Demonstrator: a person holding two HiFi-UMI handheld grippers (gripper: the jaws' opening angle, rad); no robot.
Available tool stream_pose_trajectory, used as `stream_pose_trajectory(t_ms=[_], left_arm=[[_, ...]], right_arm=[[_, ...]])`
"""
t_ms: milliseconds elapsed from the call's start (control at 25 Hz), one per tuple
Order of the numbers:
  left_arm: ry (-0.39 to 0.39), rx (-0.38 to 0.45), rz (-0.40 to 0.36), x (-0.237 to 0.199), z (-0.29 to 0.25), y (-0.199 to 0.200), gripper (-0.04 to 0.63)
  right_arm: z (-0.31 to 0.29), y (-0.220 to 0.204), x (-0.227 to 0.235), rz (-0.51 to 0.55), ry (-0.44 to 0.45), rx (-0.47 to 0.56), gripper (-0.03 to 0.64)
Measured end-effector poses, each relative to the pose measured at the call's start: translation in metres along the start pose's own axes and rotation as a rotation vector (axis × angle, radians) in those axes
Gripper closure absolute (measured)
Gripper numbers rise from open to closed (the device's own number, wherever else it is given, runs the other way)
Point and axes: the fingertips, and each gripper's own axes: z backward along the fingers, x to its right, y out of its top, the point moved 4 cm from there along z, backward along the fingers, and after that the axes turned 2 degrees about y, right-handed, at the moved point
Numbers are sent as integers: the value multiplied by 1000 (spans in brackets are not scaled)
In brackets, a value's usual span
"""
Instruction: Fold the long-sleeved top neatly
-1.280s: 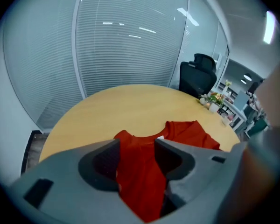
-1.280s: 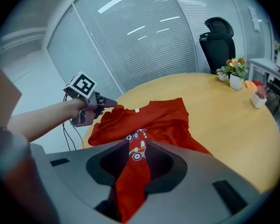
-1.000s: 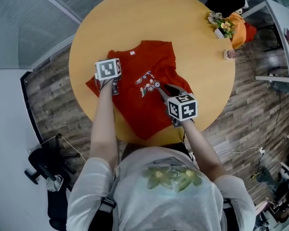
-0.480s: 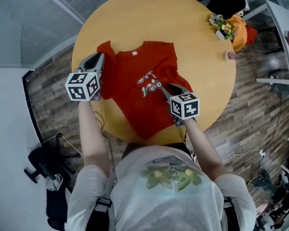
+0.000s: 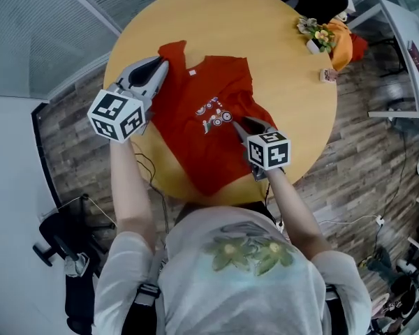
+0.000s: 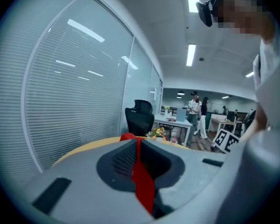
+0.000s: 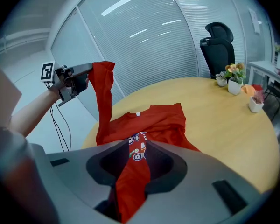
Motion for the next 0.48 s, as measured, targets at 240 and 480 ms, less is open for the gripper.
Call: stream_pose_trajectory(t_ms=[240, 480], left_arm=[[-186, -84, -78, 50, -54, -3, 566], [-264, -188, -122, 91, -115, -31, 566]], right_arm=[[15, -4, 11, -27, -24, 21, 494], [27, -13, 29, -66, -53, 30, 494]])
